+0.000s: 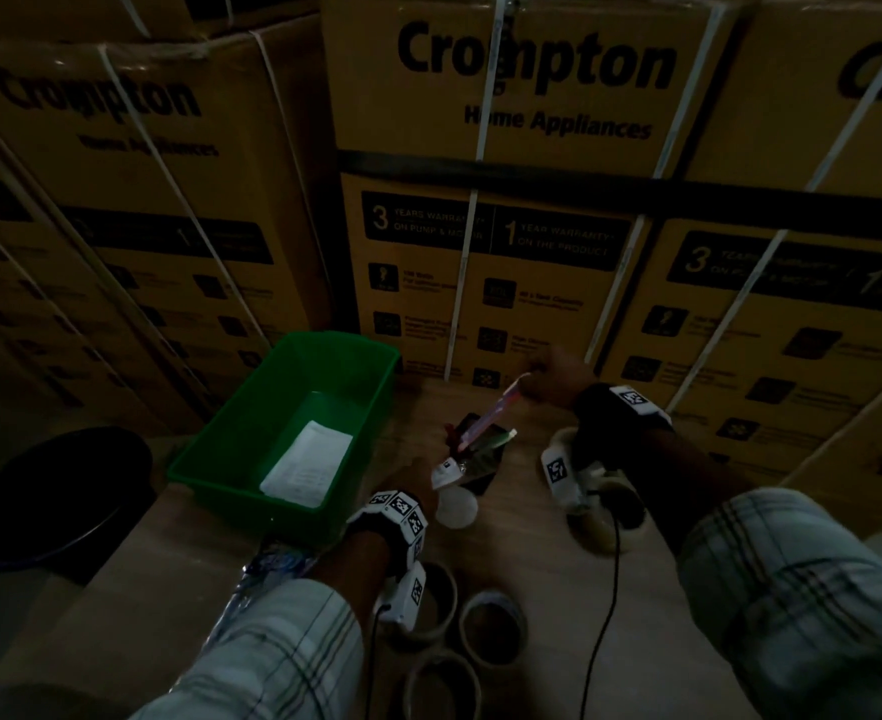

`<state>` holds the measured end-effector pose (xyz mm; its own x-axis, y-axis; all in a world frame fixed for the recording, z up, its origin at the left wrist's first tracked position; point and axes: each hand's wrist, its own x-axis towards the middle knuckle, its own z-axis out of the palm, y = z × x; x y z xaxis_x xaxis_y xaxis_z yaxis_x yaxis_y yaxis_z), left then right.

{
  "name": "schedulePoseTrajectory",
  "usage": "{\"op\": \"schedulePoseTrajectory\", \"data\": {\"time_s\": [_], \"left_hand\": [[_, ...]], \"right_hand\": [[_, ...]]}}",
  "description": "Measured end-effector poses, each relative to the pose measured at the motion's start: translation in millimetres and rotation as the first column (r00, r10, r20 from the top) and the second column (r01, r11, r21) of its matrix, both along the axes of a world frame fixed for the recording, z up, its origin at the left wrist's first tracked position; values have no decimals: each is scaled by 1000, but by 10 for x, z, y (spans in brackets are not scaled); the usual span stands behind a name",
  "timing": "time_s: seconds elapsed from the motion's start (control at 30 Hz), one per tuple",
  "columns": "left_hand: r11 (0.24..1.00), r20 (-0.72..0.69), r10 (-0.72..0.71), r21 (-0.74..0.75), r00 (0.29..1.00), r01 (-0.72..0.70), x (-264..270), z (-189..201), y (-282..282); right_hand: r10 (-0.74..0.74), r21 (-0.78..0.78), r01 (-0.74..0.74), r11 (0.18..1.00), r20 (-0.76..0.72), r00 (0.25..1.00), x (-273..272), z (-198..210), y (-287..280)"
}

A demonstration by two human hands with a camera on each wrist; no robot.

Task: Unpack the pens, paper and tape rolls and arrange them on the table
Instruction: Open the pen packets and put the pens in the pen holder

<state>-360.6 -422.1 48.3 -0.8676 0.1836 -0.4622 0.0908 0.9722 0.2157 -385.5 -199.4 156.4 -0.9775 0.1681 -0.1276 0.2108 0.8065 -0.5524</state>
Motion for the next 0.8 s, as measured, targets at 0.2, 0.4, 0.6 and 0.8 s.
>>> {"op": "schedulePoseTrajectory", "data": {"time_s": [0.2, 0.4, 0.6, 0.8], "left_hand": [[991, 47, -19, 132, 999, 12, 3, 55, -10], [989, 118, -22, 147, 993, 4, -191, -258, 8], [979, 56, -100, 182, 993, 88, -199, -276, -61], [971, 64, -115, 215, 991, 99, -230, -319, -75]], "right_hand": [[-7, 220, 19, 975, -53, 999, -39, -44, -81], [-67, 213, 71, 974, -28, 997, -94, -351, -190], [-128, 148, 119, 982, 59, 990, -84, -646, -225], [-136, 141, 135, 981, -1, 991, 8, -824, -193]]}}
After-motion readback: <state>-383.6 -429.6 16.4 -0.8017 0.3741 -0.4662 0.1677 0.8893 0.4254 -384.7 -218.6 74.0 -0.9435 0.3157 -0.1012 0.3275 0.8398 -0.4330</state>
